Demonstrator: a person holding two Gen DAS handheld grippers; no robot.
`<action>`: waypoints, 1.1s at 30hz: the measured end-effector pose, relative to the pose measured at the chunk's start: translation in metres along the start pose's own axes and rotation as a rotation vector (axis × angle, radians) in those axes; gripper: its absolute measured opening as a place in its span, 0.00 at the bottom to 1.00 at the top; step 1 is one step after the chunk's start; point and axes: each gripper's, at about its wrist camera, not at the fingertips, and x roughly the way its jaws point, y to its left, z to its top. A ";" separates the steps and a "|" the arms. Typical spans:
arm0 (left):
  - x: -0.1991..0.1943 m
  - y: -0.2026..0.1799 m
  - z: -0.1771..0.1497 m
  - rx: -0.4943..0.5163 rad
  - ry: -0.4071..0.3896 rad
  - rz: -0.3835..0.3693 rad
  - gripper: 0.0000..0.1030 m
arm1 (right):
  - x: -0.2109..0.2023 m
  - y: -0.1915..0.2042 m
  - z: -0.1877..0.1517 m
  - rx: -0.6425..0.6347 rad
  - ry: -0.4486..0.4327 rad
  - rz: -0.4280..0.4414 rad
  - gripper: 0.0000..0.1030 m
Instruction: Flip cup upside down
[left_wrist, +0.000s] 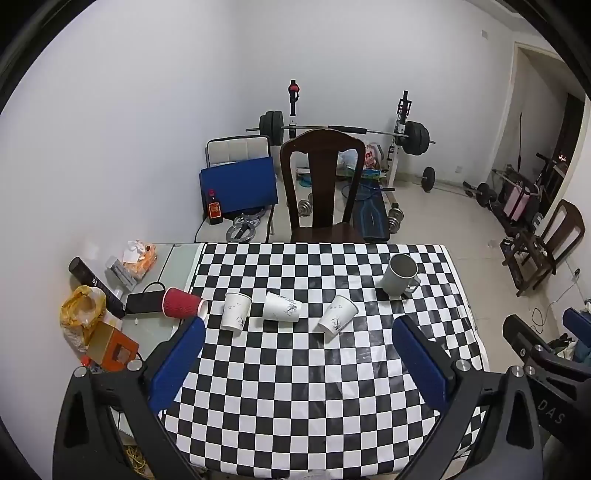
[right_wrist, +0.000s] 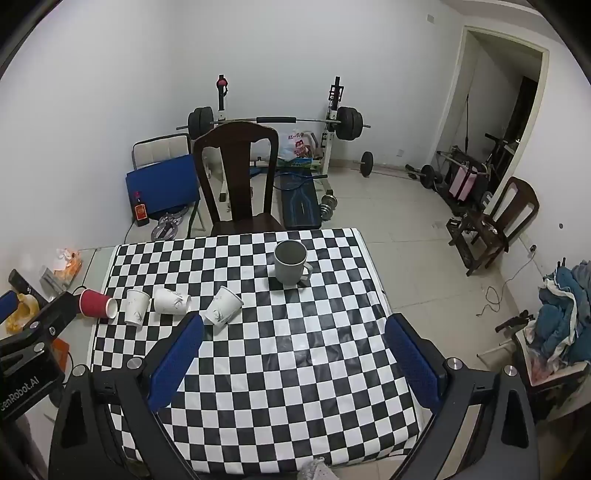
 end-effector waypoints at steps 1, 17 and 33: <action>0.000 -0.001 0.000 0.000 0.003 -0.002 1.00 | -0.002 -0.001 0.000 0.004 -0.019 -0.003 0.97; 0.006 0.007 -0.015 -0.026 0.024 -0.029 1.00 | -0.008 -0.011 0.003 -0.007 -0.002 -0.008 0.97; 0.006 0.005 -0.014 -0.026 0.031 -0.014 1.00 | -0.008 -0.010 0.003 -0.003 -0.003 -0.005 0.97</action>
